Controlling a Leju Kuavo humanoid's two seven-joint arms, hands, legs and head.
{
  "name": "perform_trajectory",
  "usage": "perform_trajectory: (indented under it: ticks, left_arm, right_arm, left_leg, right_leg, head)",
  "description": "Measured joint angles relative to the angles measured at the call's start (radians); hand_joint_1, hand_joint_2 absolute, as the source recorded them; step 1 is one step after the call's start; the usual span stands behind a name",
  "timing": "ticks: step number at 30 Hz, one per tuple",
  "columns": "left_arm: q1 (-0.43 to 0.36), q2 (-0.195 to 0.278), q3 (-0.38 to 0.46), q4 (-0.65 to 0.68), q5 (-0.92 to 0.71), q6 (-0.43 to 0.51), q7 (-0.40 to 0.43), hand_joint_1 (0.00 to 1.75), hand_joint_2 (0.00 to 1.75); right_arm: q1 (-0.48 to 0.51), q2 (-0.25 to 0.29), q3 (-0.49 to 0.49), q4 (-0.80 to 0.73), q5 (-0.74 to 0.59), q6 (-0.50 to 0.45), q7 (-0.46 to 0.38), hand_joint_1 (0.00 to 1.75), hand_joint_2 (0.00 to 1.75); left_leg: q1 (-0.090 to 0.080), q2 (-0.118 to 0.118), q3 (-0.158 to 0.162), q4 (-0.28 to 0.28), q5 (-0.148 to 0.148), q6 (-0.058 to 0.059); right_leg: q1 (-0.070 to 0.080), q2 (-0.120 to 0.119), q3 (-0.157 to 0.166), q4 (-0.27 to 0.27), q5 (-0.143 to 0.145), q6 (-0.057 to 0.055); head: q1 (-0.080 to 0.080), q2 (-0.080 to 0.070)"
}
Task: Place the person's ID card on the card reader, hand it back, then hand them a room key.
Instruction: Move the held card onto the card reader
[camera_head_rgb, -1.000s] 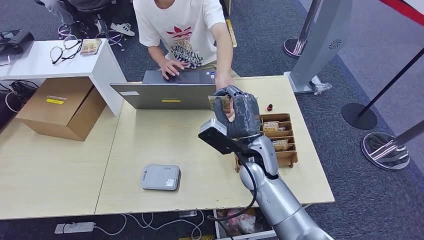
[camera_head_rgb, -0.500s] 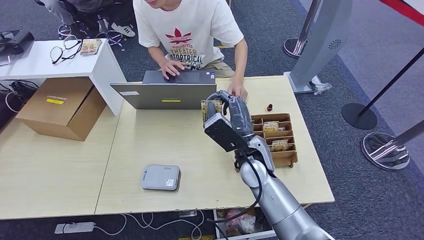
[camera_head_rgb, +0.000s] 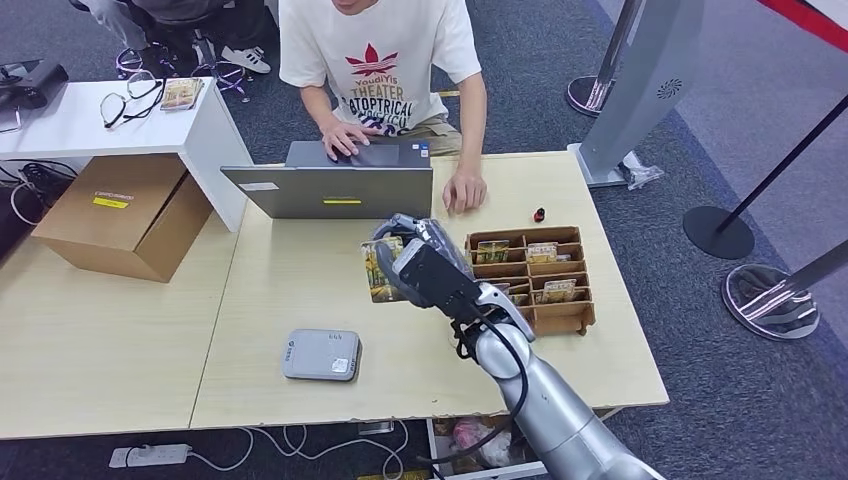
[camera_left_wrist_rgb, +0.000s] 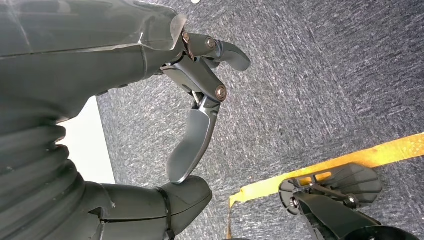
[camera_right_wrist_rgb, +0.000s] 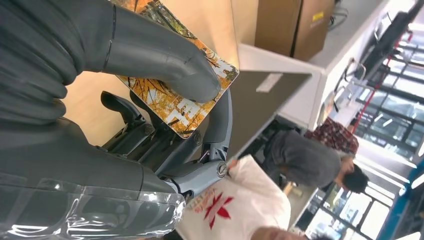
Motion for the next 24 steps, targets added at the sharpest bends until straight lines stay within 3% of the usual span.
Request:
perform_trajectory:
  ticks: [10, 24]
  left_arm:
    - [-0.004, 0.002, -0.001, 0.0, -0.01, -0.007, 0.005, 0.0, 1.75]
    - [-0.013, 0.002, -0.002, 0.0, -0.016, -0.012, 0.019, 0.0, 1.75]
  right_arm:
    - [0.001, 0.008, 0.087, 0.095, -0.002, 0.04, 0.012, 1.75, 1.75]
    - [-0.009, 0.06, 0.145, 0.251, -0.025, 0.067, 0.016, 1.75, 1.75]
  left_leg:
    - [0.0, 0.0, 0.0, 0.0, 0.0, 0.0]
    - [0.0, 0.0, 0.0, 0.0, 0.0, 0.0]
  right_leg:
    - [0.0, 0.0, 0.0, 0.0, 0.0, 0.0]
    - [0.0, 0.0, 0.0, 0.0, 0.0, 0.0]
  head:
    - [0.0, 0.0]
    - [0.0, 0.0]
